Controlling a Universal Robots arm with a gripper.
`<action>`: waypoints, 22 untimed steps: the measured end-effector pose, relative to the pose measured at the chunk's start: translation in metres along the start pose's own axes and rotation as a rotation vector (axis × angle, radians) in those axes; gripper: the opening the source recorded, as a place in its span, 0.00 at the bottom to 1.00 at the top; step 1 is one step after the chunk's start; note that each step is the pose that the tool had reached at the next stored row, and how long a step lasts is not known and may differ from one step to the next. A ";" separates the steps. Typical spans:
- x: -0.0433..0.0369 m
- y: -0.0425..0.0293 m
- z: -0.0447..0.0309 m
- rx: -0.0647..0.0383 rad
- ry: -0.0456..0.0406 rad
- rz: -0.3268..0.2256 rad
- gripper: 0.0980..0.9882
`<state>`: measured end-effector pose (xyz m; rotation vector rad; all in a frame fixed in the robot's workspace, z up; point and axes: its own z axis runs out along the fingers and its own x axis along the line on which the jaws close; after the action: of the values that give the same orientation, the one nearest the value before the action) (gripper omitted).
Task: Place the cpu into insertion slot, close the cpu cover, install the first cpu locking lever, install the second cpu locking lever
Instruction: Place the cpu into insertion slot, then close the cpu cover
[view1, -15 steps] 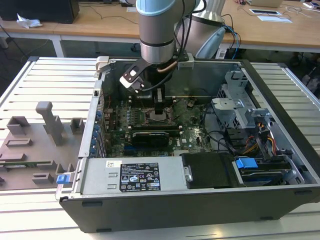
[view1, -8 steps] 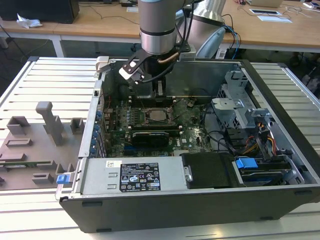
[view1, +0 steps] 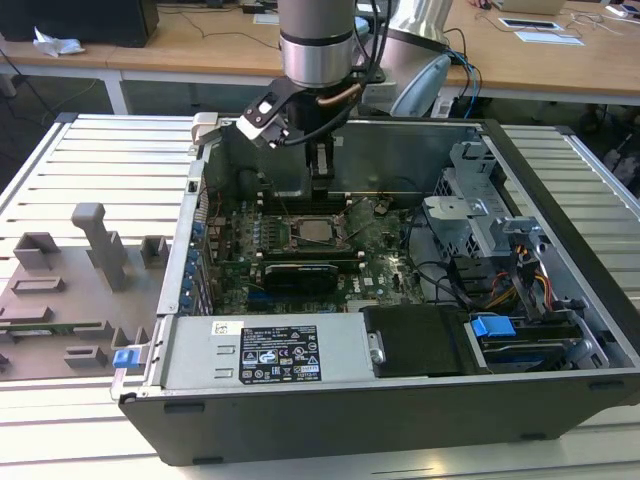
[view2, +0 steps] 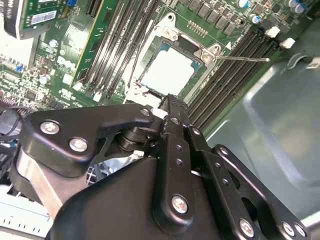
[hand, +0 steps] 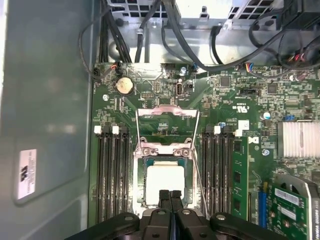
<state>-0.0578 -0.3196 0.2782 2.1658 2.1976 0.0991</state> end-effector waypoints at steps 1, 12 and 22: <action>0.0000 0.0002 -0.0019 0.000 0.0001 0.000 0.01; 0.0000 0.0003 -0.0034 0.000 0.0001 0.000 0.01; -0.0002 0.0148 -0.0023 0.002 -0.0001 0.000 0.01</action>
<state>-0.0432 -0.3196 0.2817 2.1665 2.1986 0.0971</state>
